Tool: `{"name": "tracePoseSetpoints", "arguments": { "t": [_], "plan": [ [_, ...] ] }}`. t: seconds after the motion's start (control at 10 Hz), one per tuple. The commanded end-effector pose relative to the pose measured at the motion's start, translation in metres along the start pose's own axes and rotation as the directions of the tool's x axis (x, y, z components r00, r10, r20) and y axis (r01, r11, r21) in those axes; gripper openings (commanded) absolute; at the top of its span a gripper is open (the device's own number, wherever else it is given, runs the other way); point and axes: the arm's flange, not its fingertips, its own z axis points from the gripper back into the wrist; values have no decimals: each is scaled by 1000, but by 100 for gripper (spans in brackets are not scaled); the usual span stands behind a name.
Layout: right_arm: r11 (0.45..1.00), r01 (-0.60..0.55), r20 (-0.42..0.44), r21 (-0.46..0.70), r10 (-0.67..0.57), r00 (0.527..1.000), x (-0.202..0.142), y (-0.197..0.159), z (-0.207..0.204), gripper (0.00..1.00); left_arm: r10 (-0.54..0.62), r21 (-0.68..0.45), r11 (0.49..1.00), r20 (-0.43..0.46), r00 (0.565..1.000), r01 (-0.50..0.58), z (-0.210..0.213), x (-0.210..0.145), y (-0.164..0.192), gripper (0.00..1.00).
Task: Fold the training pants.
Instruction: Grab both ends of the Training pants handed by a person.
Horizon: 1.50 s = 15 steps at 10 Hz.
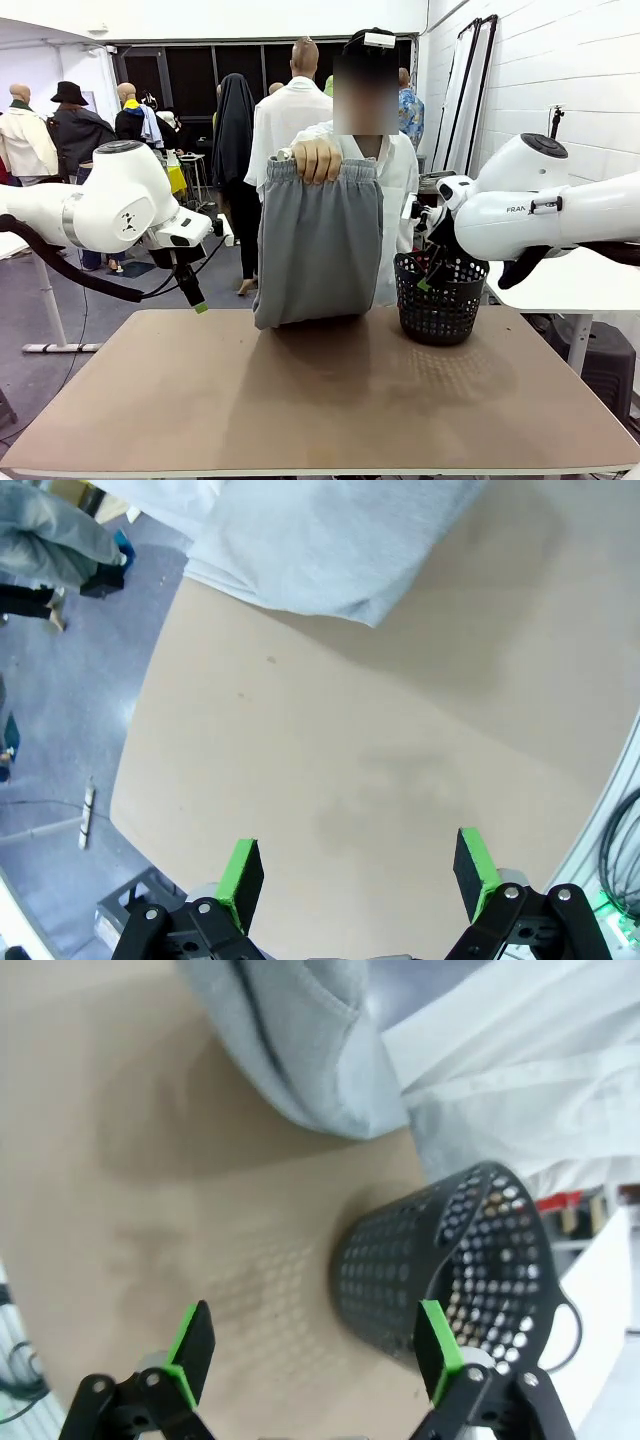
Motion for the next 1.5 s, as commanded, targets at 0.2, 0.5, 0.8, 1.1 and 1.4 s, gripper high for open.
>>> {"name": "tracePoseSetpoints", "arguments": {
  "t": [0.2,0.5,0.8,1.1,1.4],
  "plan": [
    [994,-79,180,81,63,982,-18,-13,-25,100,-79,-96,991,172,982,97,-20,-7,5,100],
    [987,-123,269,108,90,959,-19,-21,-35,100,-135,-144,974,250,959,175,-25,-4,8,100],
    [979,-159,376,127,101,921,-17,-24,-38,100,-148,-191,956,343,928,223,-29,1,5,100],
    [982,-144,407,121,84,910,-18,-22,-34,100,-193,-202,931,433,880,304,-28,4,3,100],
    [983,-140,391,115,85,917,-15,-16,-25,100,-186,-181,944,398,898,276,-22,5,-4,100]
  ]
}}
